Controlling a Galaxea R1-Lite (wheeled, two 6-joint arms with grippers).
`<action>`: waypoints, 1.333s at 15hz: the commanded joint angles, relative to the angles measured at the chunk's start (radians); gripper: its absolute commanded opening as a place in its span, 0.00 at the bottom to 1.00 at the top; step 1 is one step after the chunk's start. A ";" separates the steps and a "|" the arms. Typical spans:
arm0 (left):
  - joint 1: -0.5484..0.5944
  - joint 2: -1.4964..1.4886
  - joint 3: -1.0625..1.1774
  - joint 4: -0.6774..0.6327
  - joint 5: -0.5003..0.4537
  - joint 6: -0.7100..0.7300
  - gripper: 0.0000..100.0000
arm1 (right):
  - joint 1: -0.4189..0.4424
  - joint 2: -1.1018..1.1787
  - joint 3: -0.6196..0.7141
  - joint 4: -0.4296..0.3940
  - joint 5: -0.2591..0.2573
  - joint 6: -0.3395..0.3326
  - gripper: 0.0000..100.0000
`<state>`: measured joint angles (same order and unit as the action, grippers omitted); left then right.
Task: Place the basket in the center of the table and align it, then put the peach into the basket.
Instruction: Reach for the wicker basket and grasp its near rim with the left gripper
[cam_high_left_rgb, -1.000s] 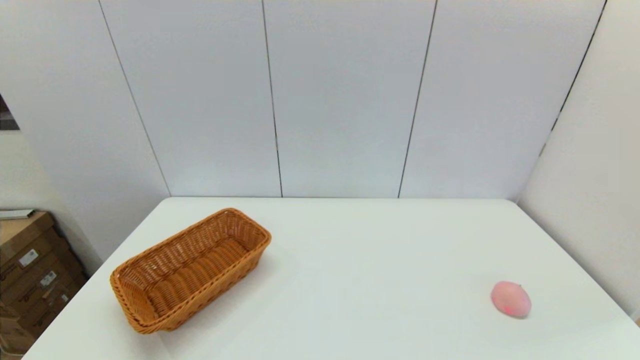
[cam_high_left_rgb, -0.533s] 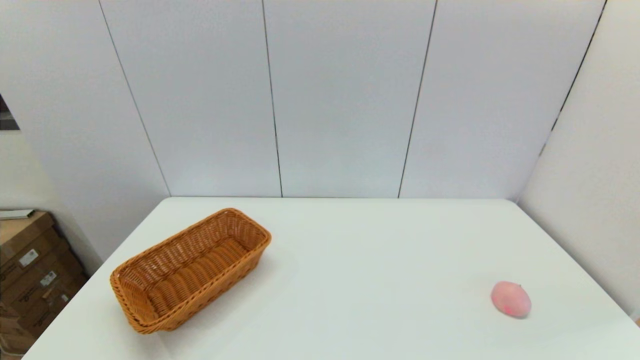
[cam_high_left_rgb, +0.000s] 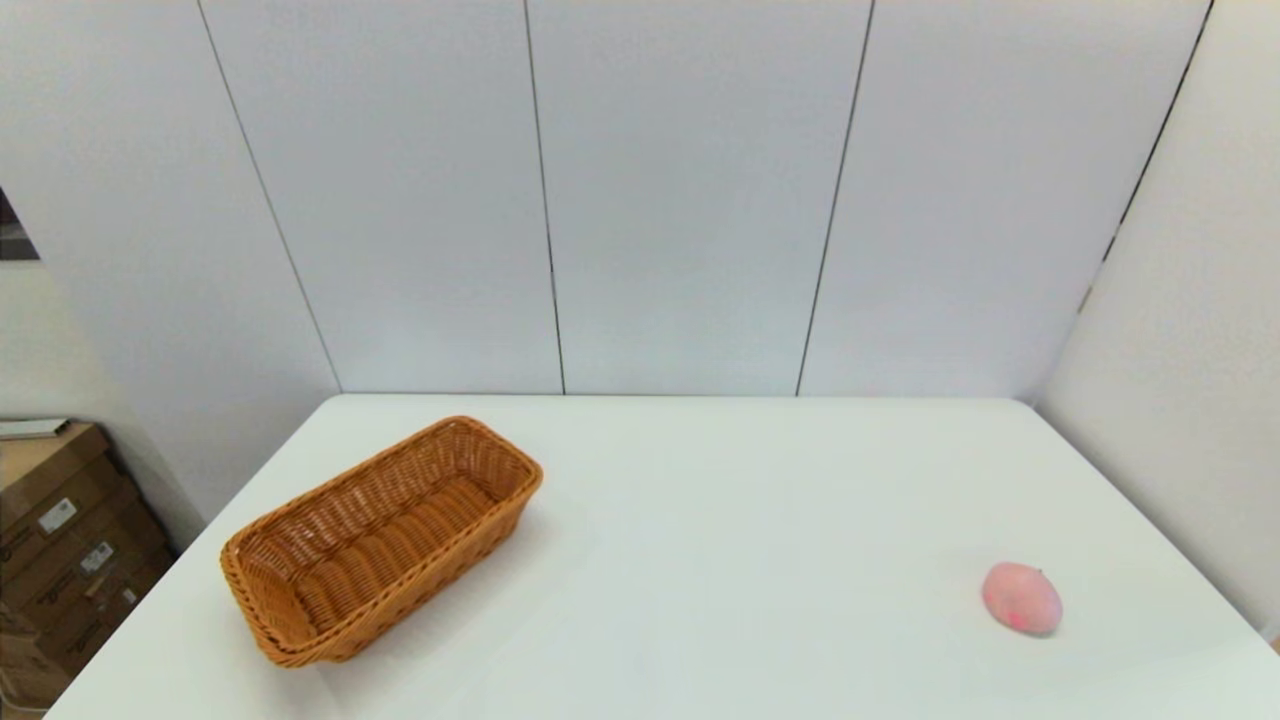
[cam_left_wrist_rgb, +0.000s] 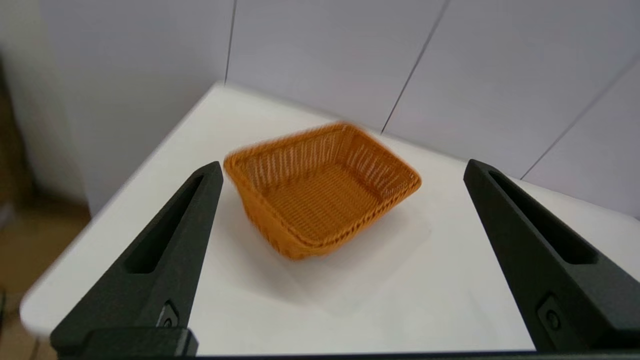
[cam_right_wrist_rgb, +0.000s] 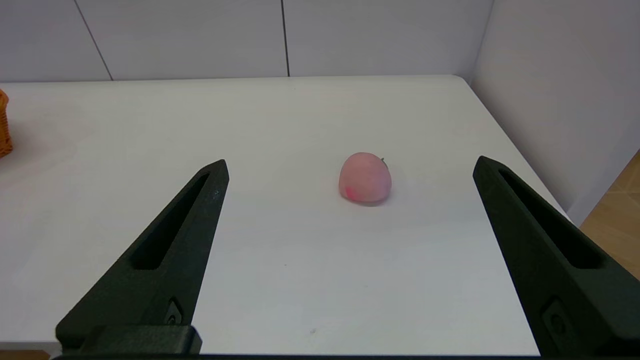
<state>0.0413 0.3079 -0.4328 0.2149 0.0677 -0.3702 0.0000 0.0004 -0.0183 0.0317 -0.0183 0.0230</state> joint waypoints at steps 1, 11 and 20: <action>0.077 0.513 -0.070 0.083 0.069 -0.197 1.00 | 0.000 -0.002 0.000 0.001 0.000 0.000 1.00; 0.019 1.156 -0.096 0.067 0.075 -0.481 1.00 | 0.000 -0.002 0.000 0.001 0.000 0.000 1.00; 0.020 1.461 -0.198 -0.092 0.009 -0.529 1.00 | 0.000 -0.002 0.000 0.001 0.000 0.000 1.00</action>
<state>0.0591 1.6689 -0.5968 0.1477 0.0864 -0.8874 0.0000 0.0004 -0.0183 0.0321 -0.0187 0.0221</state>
